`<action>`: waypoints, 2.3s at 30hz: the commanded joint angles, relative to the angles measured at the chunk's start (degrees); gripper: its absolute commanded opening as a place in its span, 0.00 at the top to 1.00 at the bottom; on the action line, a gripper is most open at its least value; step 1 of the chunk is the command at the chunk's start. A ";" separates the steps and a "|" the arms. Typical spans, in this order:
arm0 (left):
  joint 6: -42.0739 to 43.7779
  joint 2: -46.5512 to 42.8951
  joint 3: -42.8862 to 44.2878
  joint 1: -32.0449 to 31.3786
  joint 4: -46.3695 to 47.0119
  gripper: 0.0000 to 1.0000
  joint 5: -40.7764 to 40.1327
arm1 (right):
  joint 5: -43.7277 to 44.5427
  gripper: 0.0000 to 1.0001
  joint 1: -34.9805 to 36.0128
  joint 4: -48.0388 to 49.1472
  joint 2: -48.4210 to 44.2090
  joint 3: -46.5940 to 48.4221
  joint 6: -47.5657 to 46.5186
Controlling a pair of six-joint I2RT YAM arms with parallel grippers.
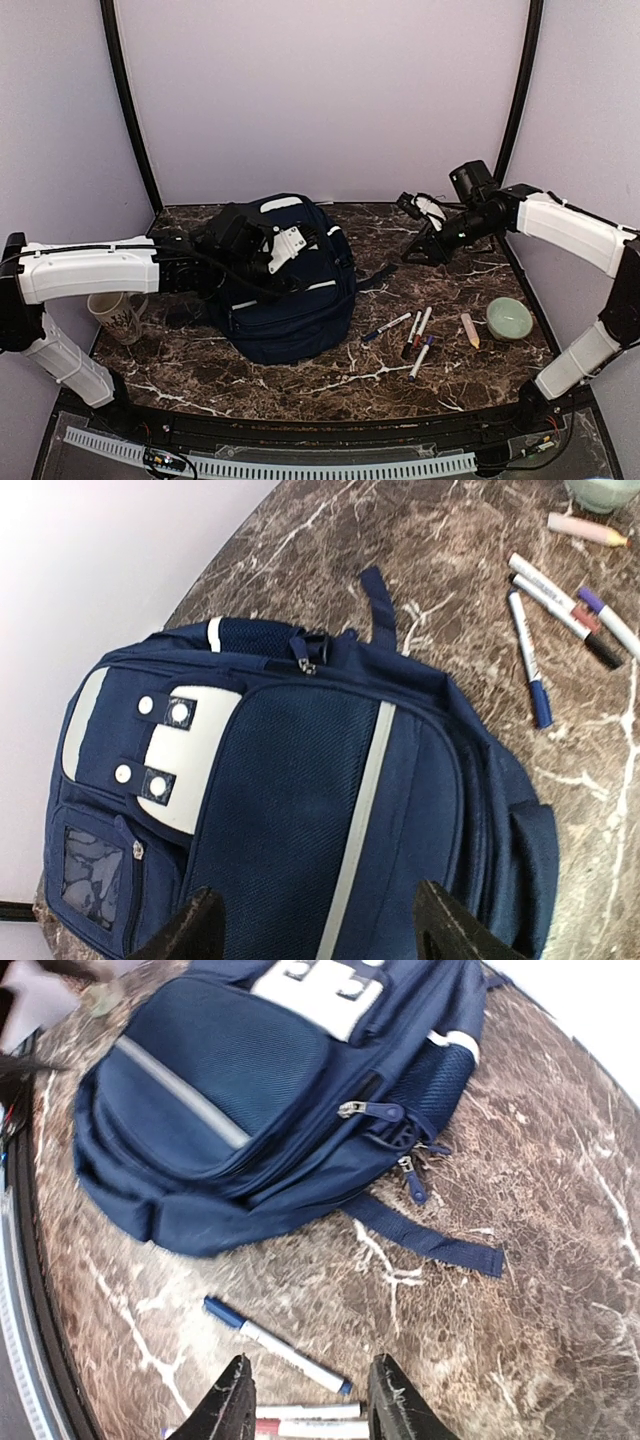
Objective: Pack the student bag
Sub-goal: Unzip the largest pocket of the student bag, then open the second largest pocket of the student bag.
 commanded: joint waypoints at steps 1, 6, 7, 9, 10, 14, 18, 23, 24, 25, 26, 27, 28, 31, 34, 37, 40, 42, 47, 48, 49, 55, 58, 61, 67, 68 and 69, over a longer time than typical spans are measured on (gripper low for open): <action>6.69 2.91 -0.11 1.33 -4.15 0.33 -3.18 | -1.29 0.61 0.80 -4.49 -5.27 -2.80 -8.33; 8.27 1.97 -5.22 1.35 -0.24 0.32 1.54 | 3.54 0.60 3.36 -3.16 -7.52 -8.96 -10.69; 8.27 1.70 -6.27 1.36 0.82 0.32 2.06 | 4.69 0.60 4.03 -2.49 -7.28 -9.79 -10.66; 8.49 1.49 -8.13 1.36 2.61 0.31 2.48 | 6.26 0.60 5.83 -2.08 -5.71 -10.08 -10.20; 8.96 1.63 -9.00 1.34 3.17 0.31 2.56 | 6.86 0.60 6.86 -1.97 -5.15 -9.73 -10.06; 9.87 4.65 -9.38 1.34 3.69 0.32 -1.74 | 9.63 0.60 10.94 0.15 -2.49 -8.32 -9.59; 13.11 8.01 -9.34 1.13 4.45 0.35 -6.48 | 10.97 0.60 13.82 3.41 -0.22 -6.51 -9.20; 15.61 8.73 -9.51 -0.18 5.04 0.38 -7.18 | 7.99 0.60 14.51 5.26 4.84 -0.74 -6.98; 16.11 7.95 -9.90 -0.68 4.79 0.38 -5.14 | 7.61 0.60 14.51 5.51 6.05 0.46 -6.53; 16.79 6.89 -10.81 -1.29 5.17 0.38 -2.87 | 7.28 0.60 14.52 5.59 7.77 1.94 -6.11; 17.57 5.82 -12.02 -1.70 6.20 0.38 -1.06 | 7.25 0.59 14.58 5.74 9.10 3.24 -5.52; 18.45 4.77 -13.26 -2.24 7.20 0.38 0.28 | 7.27 0.59 14.60 5.99 10.15 4.47 -5.00; 19.13 4.01 -14.25 -2.67 7.83 0.38 0.99 | 7.43 0.59 14.58 6.21 11.20 5.62 -4.36; 20.39 3.75 -15.98 -3.29 10.15 0.37 -1.58 | 7.19 0.59 14.63 6.82 13.78 7.84 -2.83; 21.71 6.95 -15.32 -3.76 11.18 0.36 -9.24 | 5.96 0.58 14.72 8.43 15.53 8.44 -1.13; 22.49 8.94 -15.04 -4.05 12.17 0.36 -12.43 | 6.80 0.58 15.77 9.24 17.63 9.58 -0.79; 23.51 9.82 -15.13 -4.11 15.32 0.37 -17.64 | 8.30 0.58 17.63 9.89 20.58 11.31 0.05; 24.26 9.43 -15.58 -4.11 17.90 0.37 -20.39 | 8.94 0.58 19.05 10.30 22.52 11.35 0.48; 25.86 6.26 -17.28 -3.65 27.22 0.45 -27.98 | 9.40 0.59 20.48 15.65 25.64 6.61 3.48; 26.17 5.34 -17.60 -3.40 28.85 0.48 -28.51 | 9.29 0.59 20.49 16.23 26.10 5.89 4.00; 26.39 4.13 -17.97 -3.08 30.33 0.51 -28.62 | 9.16 0.59 20.49 16.35 26.62 5.54 4.33; 22.67 0.13 -17.98 -0.74 31.14 0.69 -25.34 | 10.23 0.61 20.49 14.36 27.56 6.69 4.47; 20.42 0.17 -16.77 0.07 27.26 0.82 -22.88 | 12.30 0.60 20.49 13.76 24.46 8.16 3.64; 18.64 0.74 -15.75 0.66 24.71 0.93 -20.76 | 16.17 0.58 20.74 13.56 20.58 10.17 1.64; 16.18 1.14 -14.43 1.30 22.61 1.00 -18.30 | 19.27 0.51 22.57 15.66 18.43 11.98 -3.77; 15.52 0.58 -14.53 1.38 22.61 1.00 -17.61 | 18.59 0.51 22.81 15.39 19.15 12.66 -4.04; 14.83 -0.12 -14.55 1.61 22.67 1.00 -16.78 | 16.90 0.50 22.93 14.57 19.97 13.62 -4.46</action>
